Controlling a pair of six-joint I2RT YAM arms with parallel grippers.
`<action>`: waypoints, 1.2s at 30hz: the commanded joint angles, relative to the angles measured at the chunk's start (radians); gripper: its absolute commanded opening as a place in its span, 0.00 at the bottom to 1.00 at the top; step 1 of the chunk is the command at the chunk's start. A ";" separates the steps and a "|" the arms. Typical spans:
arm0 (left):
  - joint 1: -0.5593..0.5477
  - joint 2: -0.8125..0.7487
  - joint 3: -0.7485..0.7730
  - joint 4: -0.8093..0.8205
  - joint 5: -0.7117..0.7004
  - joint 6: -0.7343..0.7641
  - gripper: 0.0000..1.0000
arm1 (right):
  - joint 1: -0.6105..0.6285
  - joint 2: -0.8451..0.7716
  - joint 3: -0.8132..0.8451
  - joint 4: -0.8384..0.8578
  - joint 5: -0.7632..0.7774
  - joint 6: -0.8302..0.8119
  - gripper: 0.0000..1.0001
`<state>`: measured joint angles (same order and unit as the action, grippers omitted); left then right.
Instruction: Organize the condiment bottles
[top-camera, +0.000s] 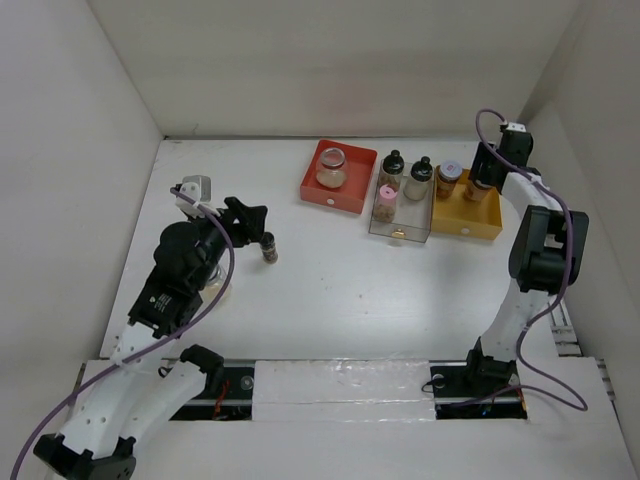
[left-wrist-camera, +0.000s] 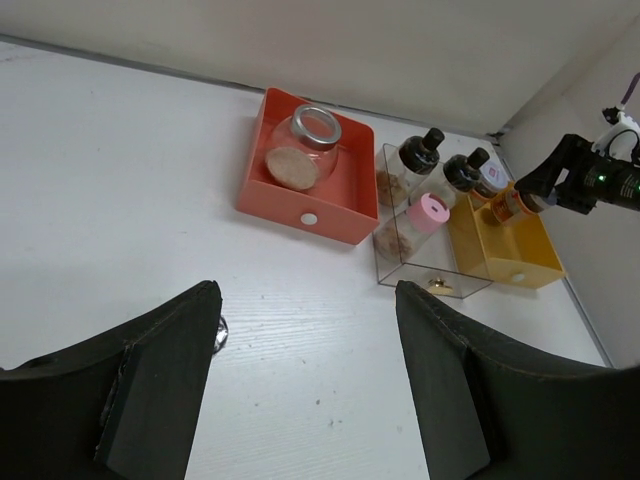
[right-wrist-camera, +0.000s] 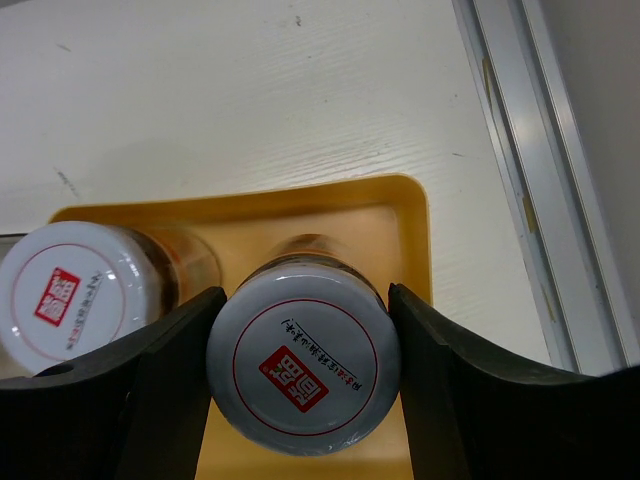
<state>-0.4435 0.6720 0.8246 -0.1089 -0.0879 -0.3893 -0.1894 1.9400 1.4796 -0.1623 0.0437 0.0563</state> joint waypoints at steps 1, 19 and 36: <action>0.000 0.011 0.022 0.029 -0.019 0.020 0.66 | -0.007 -0.009 0.071 0.116 -0.016 0.000 0.63; 0.000 -0.028 0.022 0.020 -0.058 0.020 0.66 | 0.010 -0.140 0.067 0.106 -0.027 -0.035 0.93; 0.000 -0.198 -0.007 0.029 -0.240 -0.020 0.65 | 0.811 -0.359 -0.136 0.196 -0.399 -0.289 0.59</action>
<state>-0.4435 0.4698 0.8246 -0.1101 -0.3046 -0.4026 0.4984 1.5440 1.3685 0.0338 -0.2722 -0.1501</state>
